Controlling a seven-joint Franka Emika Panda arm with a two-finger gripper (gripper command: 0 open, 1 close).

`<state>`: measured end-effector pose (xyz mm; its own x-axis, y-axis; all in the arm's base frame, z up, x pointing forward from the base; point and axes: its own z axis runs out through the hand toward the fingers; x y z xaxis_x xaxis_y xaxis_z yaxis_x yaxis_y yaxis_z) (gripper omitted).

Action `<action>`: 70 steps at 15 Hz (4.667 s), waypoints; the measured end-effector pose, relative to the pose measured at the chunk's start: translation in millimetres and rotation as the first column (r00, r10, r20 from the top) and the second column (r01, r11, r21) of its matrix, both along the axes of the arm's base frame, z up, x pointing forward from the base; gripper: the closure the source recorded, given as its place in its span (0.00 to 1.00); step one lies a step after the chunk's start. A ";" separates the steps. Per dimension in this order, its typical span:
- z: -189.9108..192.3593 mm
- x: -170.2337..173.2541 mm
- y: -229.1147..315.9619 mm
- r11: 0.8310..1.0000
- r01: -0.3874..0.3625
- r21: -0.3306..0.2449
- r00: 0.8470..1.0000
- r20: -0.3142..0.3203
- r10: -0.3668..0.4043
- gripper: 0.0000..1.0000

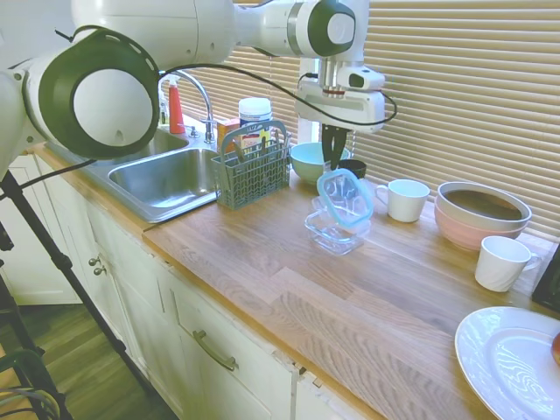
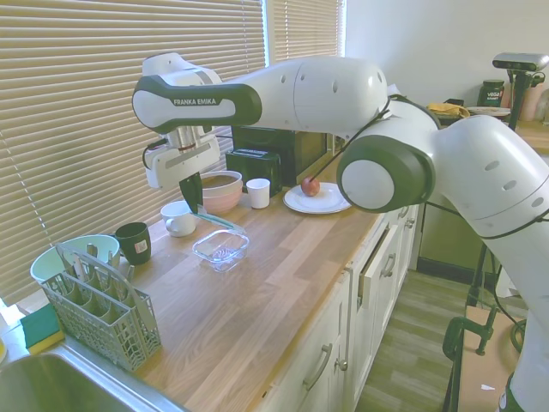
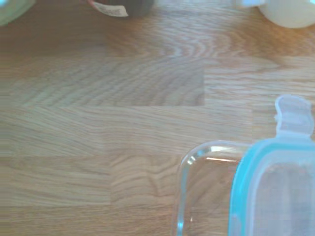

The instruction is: Cover the lid of the food container

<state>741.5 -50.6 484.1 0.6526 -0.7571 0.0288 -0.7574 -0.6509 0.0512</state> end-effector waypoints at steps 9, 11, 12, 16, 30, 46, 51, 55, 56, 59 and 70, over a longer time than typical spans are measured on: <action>-30.0 3.2 7.0 0.998 -0.029 -0.049 0.999 -0.035 0.027 1.00; -44.1 4.2 20.4 0.996 -0.053 -0.067 0.998 -0.046 0.050 1.00; -51.9 4.7 28.0 0.995 -0.065 -0.075 0.997 -0.050 0.061 1.00; -69.0 3.9 46.8 0.992 -0.085 -0.094 0.995 -0.055 0.080 1.00; -103.2 -17.3 45.8 0.972 -0.172 -0.161 0.980 -0.132 0.151 1.00; -100.5 -13.8 22.1 0.982 -0.134 -0.132 0.991 -0.025 0.132 0.00; -93.9 -12.2 18.0 0.982 -0.130 -0.136 0.991 0.022 0.134 0.00; -90.6 -16.3 15.9 0.982 -0.129 -0.136 0.989 0.048 0.136 0.00; -89.5 -17.8 15.2 0.982 -0.128 -0.135 0.989 0.055 0.137 0.00; -76.9 -27.6 13.0 0.983 -0.126 -0.132 0.986 0.090 0.138 0.00; -20.1 -172.2 -17.3 0.999 -0.039 0.003 0.986 0.164 0.038 0.00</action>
